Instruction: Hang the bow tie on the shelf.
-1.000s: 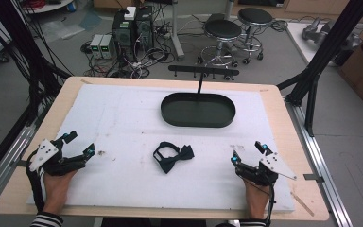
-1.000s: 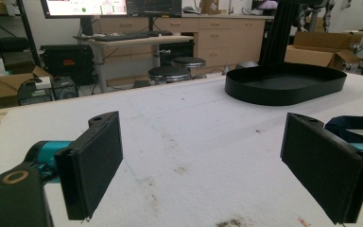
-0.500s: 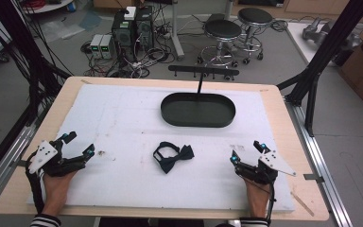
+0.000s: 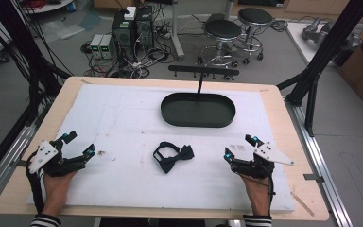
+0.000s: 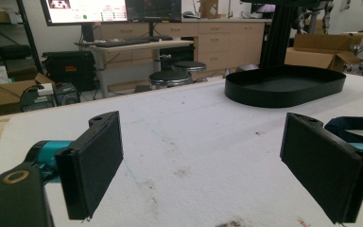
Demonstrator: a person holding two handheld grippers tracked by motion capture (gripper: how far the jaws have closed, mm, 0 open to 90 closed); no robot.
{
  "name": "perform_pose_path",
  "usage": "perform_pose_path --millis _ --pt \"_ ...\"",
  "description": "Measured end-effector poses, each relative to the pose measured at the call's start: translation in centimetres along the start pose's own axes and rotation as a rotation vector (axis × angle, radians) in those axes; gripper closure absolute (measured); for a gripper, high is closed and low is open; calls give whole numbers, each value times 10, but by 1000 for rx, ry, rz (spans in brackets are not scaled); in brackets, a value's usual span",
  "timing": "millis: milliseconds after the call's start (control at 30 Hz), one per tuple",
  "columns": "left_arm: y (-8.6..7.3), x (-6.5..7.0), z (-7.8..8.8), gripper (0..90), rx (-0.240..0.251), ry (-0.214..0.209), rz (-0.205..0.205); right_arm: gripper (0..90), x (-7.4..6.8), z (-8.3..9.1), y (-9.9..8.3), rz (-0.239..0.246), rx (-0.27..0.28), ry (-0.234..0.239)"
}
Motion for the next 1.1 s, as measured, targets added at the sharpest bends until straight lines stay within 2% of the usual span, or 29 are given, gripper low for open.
perform_pose_path --millis 133,167,200,467,600,833,900,1100 --pt "0 0 -1 143 -9 4 -2 94 -11 -9 7 23 -60 75" --pt "0 0 -1 143 -9 4 -2 94 -11 -9 7 23 -60 75" --pt "0 0 -1 143 -9 4 -1 94 -16 -13 10 42 -83 101" --pt "-1 -1 -1 143 -11 5 8 95 -28 -34 18 110 -163 167" --pt "0 -1 -1 145 -14 5 11 95 -35 -43 21 108 -202 235" --pt "0 -1 -1 145 -12 4 12 95 -50 -59 27 135 -256 338" --pt "-1 -1 -1 145 -13 5 8 96 -54 -64 29 140 -262 359" --pt "0 -1 -1 145 -9 5 11 96 -68 -76 21 167 -329 412"
Point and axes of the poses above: each handheld gripper's, and its own axes: z roughly backward along the jaws, y roughly out of its top, x roughly to its right, the point moved 7 cm from there along -z, roughly forward along the jaws, and after that the axes turned 4 degrees about -y, right-handed, at the moved point
